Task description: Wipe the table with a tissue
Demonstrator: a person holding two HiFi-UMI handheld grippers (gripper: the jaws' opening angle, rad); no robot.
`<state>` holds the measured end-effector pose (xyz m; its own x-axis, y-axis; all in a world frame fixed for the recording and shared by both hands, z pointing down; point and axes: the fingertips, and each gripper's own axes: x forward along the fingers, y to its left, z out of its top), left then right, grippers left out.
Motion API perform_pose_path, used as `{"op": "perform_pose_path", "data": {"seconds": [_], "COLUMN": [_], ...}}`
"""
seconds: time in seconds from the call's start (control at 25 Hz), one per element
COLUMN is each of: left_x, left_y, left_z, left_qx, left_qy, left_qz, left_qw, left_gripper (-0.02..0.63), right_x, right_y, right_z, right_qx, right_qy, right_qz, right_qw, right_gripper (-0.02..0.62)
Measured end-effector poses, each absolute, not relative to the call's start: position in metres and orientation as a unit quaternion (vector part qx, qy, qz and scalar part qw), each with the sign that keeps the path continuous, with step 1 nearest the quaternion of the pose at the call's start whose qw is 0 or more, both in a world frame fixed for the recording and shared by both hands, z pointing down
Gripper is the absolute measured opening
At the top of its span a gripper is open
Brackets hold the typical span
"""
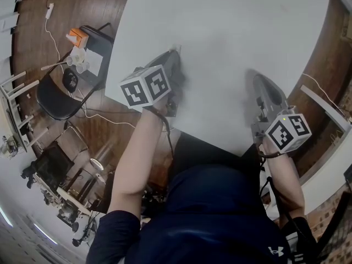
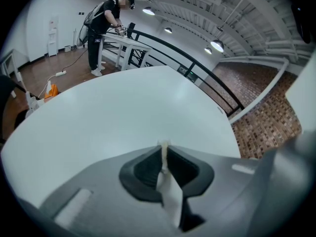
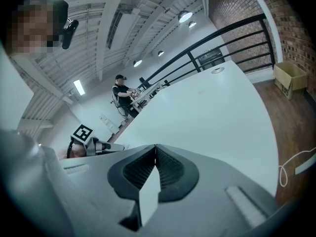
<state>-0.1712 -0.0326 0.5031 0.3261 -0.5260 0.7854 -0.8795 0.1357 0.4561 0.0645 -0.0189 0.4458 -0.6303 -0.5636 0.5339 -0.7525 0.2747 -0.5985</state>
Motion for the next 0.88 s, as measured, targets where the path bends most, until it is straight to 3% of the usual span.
{"op": "perform_pose_path", "data": {"seconds": [0.4,0.88], "left_x": [-0.197,-0.159], "left_y": [-0.016,0.041], "left_z": [0.448,0.379], "left_qx": [0.646,0.7], "left_qy": [-0.571,-0.515], "left_qz": [0.092,0.036], "left_qw": [0.498,0.493], "left_gripper": [0.035,0.035], "right_x": [0.062,0.059], "right_y": [-0.014,0.005], "right_z": [0.421,0.354], "right_qx": [0.426,0.429], "right_qy": [-0.796,-0.828], "right_qz": [0.418,0.353], "right_qw": [0.1,0.079], "right_gripper": [0.011,0.011]}}
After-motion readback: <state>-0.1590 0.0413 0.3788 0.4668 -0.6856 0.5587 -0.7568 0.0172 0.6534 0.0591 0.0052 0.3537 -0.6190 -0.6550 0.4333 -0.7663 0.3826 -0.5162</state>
